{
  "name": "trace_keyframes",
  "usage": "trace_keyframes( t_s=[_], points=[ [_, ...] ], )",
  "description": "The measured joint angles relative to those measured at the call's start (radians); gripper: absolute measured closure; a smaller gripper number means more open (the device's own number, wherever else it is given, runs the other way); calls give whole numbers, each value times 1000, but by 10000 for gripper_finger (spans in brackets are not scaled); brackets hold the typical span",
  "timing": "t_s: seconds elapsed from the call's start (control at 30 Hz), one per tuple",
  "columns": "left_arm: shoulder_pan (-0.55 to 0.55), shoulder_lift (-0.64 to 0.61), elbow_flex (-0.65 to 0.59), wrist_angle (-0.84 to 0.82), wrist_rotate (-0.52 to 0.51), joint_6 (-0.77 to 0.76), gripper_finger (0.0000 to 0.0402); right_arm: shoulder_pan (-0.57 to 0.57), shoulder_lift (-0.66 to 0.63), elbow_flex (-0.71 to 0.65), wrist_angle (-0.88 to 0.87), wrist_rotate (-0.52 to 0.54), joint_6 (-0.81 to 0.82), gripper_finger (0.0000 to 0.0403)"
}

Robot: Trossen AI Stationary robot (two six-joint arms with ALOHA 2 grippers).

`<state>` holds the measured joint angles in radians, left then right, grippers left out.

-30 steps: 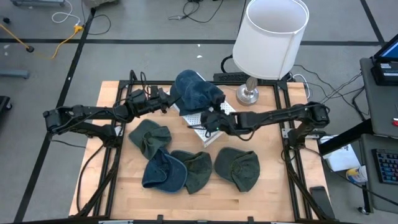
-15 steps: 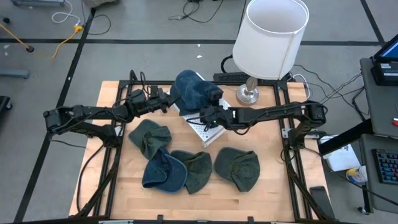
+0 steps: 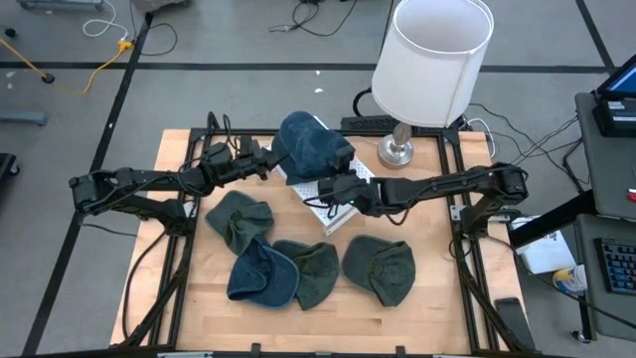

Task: Pick & Place hat
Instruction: Stack the top blue cap on the blue cap on the shelf

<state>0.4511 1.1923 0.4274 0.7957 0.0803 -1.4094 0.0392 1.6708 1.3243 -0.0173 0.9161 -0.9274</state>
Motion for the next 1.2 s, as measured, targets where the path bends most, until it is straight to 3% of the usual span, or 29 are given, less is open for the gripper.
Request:
trace_keyframes(
  t_s=[0.27,0.43,0.7,0.93,1.2],
  points=[
    [0,-10,0,17,24,-6,401,4,-28,0,153,-1,-204,383],
    [0,-45,0,14,-22,2,401,-7,-30,0,172,-8,-217,383],
    [5,-158,0,-138,-25,37,401,2,-30,0,232,-37,-345,383],
    [34,-193,0,-159,56,43,401,-22,-30,1,239,-17,-502,383],
    [29,-193,0,-209,75,46,401,-67,-29,43,264,-1,-599,383]
  ],
)
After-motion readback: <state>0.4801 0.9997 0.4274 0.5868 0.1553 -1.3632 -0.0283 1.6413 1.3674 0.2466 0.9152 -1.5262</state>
